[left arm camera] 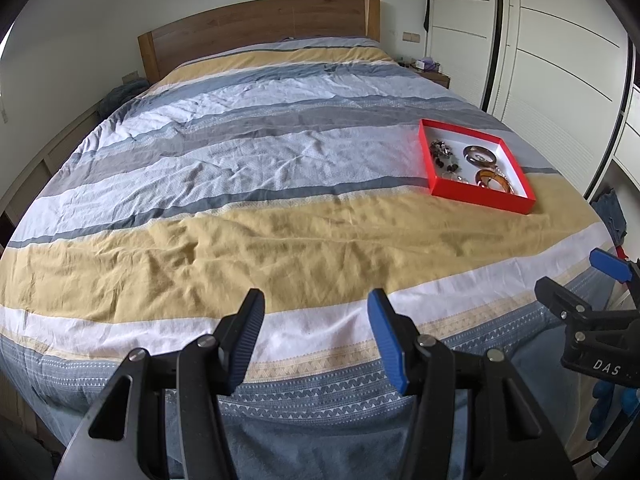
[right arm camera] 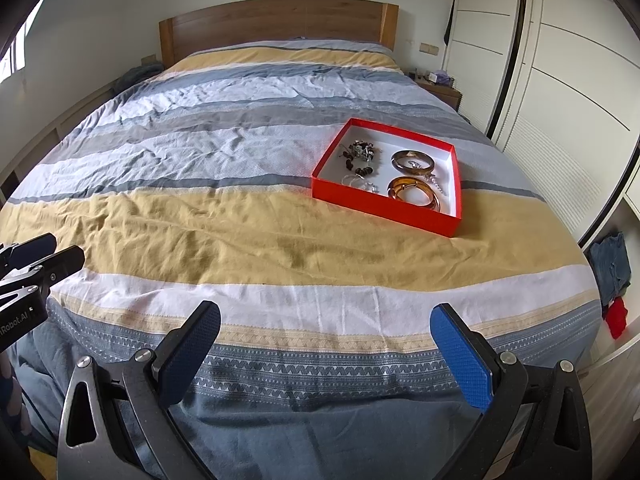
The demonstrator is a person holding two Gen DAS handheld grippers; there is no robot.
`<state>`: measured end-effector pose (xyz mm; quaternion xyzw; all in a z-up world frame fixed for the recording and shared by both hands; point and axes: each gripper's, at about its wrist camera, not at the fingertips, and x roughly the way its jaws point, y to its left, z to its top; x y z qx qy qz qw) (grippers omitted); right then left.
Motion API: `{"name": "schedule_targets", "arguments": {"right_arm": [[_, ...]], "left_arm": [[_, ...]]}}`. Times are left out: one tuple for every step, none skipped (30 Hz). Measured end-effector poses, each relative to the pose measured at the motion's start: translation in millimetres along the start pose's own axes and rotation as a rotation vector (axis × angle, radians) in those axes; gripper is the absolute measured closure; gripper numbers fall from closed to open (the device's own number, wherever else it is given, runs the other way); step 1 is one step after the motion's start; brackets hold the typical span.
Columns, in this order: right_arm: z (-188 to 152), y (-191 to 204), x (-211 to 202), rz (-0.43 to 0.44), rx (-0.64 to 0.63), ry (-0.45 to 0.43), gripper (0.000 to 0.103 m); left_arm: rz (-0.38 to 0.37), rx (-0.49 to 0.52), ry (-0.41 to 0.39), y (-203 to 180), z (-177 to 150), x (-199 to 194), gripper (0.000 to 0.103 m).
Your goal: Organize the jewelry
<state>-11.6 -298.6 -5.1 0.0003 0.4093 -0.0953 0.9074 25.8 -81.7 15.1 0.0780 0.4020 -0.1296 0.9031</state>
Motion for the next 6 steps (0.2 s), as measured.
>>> {"name": "schedule_targets", "arguments": {"right_arm": [[-0.2, 0.2, 0.1, 0.000, 0.000, 0.001, 0.000], [-0.4, 0.3, 0.1, 0.000, 0.000, 0.002, 0.000], [-0.4, 0.4, 0.4, 0.000, -0.001, 0.002, 0.000], [-0.4, 0.4, 0.3, 0.000, -0.001, 0.002, 0.000], [-0.5, 0.4, 0.7, 0.000, -0.001, 0.002, 0.000], [-0.4, 0.5, 0.8, 0.000, -0.001, 0.002, 0.000]], "left_arm": [[0.001, 0.001, -0.001, -0.2, -0.1, -0.1, 0.051], [0.000, 0.000, 0.000, -0.1, -0.1, 0.0, 0.051], [-0.003, -0.001, 0.003, 0.3, -0.2, 0.1, 0.051], [-0.004, -0.001, 0.005, 0.5, -0.5, 0.1, 0.051], [-0.004, -0.001, 0.007, 1.0, -1.6, 1.1, 0.051], [-0.005, -0.001, 0.008, 1.7, -2.3, 1.0, 0.051]]}}
